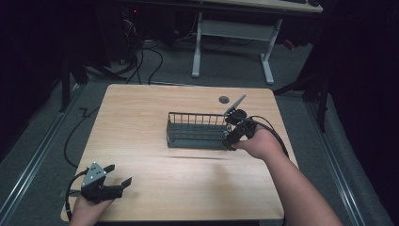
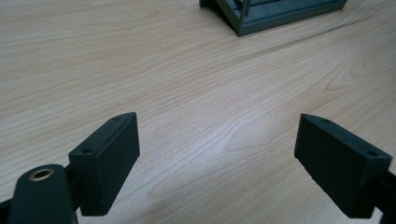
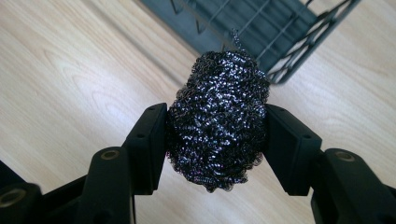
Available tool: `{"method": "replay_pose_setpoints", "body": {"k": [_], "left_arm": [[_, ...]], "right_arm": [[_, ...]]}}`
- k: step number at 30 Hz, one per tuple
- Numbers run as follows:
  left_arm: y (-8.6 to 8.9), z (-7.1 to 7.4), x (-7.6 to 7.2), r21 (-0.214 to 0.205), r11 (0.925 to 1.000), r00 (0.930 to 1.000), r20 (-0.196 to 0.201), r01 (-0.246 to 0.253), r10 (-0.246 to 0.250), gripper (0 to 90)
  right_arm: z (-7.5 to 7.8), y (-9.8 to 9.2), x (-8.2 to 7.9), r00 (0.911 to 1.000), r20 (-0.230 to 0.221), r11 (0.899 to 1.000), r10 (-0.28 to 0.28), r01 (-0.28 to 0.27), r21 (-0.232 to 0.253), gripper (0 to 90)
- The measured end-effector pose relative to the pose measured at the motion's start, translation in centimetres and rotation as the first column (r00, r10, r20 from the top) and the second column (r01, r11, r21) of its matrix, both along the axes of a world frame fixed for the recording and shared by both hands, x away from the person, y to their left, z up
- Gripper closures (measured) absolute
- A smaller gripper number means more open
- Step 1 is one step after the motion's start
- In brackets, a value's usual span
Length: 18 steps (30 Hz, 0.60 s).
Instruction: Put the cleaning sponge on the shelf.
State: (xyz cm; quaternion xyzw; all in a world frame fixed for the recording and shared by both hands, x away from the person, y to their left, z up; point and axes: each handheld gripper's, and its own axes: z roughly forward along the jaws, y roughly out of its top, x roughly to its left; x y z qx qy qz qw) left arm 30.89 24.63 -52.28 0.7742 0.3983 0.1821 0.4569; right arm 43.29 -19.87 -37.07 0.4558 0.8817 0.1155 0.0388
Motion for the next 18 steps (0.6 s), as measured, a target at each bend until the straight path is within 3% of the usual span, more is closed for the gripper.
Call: {"method": "replay_pose_setpoints", "body": {"k": [4, 17, 18], "left_arm": [[0.0, 0.0, 0.0, -0.002, 1.0000, 1.0000, 0.000, 0.000, 0.000, 14.6], [0.1, 0.0, 0.0, -0.006, 1.0000, 1.0000, 0.002, 0.001, -0.001, 14.6], [0.1, 0.0, 0.0, -0.006, 1.0000, 1.0000, 0.004, 0.001, -0.001, 14.6]], "right_arm": [[0.3, 0.7, 1.2, 0.9999, -0.002, 1.000, 0.016, -0.016, -0.016, 43.6], [0.8, 2.3, 4.6, 0.9997, -0.018, 1.000, -0.018, 0.018, -0.021, 43.5], [0.8, 2.3, 4.9, 1.0000, -0.009, 1.000, 0.000, 0.000, -0.019, 43.5]]}}
